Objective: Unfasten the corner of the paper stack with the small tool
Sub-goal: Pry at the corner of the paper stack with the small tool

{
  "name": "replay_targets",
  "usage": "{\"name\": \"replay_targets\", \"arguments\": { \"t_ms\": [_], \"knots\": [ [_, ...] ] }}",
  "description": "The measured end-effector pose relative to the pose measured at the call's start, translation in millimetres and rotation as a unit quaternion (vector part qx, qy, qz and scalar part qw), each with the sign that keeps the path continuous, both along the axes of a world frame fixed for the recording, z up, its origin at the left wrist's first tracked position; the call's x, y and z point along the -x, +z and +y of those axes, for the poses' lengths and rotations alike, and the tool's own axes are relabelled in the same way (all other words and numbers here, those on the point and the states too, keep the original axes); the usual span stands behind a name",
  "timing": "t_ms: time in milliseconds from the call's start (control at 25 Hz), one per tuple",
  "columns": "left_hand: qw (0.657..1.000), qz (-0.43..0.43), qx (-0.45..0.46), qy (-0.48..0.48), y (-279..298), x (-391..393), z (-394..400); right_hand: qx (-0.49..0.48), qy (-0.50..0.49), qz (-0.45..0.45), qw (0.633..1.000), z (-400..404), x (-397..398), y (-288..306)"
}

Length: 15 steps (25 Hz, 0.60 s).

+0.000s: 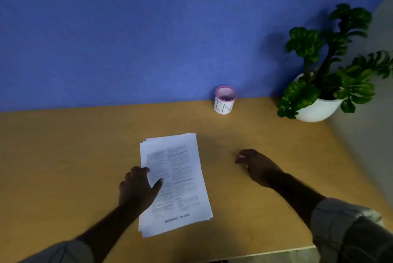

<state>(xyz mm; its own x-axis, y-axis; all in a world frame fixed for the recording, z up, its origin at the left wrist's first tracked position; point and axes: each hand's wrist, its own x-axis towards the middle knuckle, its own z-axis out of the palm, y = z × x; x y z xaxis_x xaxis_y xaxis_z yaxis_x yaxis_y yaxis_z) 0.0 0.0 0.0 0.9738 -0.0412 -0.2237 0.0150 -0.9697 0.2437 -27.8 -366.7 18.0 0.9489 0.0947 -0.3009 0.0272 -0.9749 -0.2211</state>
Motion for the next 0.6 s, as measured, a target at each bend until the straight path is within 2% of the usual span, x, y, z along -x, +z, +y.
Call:
{"name": "replay_targets", "arguments": {
  "t_ms": [80, 160, 280, 480, 600],
  "knots": [
    [0.992, 0.036, 0.021, 0.121, -6.3, 6.4, -5.9, 0.022, 0.021, 0.009, 1.000, -11.0, -1.1, -7.7],
    [0.983, 0.070, 0.023, 0.165, -11.0, 16.7, -13.5, 0.041, 0.047, 0.006, 0.998, -17.7, -0.3, -20.8],
    [0.986, 0.086, 0.005, 0.144, -15.1, 20.8, -20.6, 0.081, 0.092, -0.032, 0.992, -21.3, -1.7, -38.2],
    [0.984, 0.089, 0.067, 0.142, -27.5, 13.3, -12.7, 0.089, 0.086, -0.075, 0.990, -17.9, -14.0, -39.9],
    [0.981, 0.093, 0.062, 0.160, -30.7, 8.3, -8.3, 0.096, 0.091, -0.092, 0.987, -11.9, -15.9, -38.4]
  ]
}}
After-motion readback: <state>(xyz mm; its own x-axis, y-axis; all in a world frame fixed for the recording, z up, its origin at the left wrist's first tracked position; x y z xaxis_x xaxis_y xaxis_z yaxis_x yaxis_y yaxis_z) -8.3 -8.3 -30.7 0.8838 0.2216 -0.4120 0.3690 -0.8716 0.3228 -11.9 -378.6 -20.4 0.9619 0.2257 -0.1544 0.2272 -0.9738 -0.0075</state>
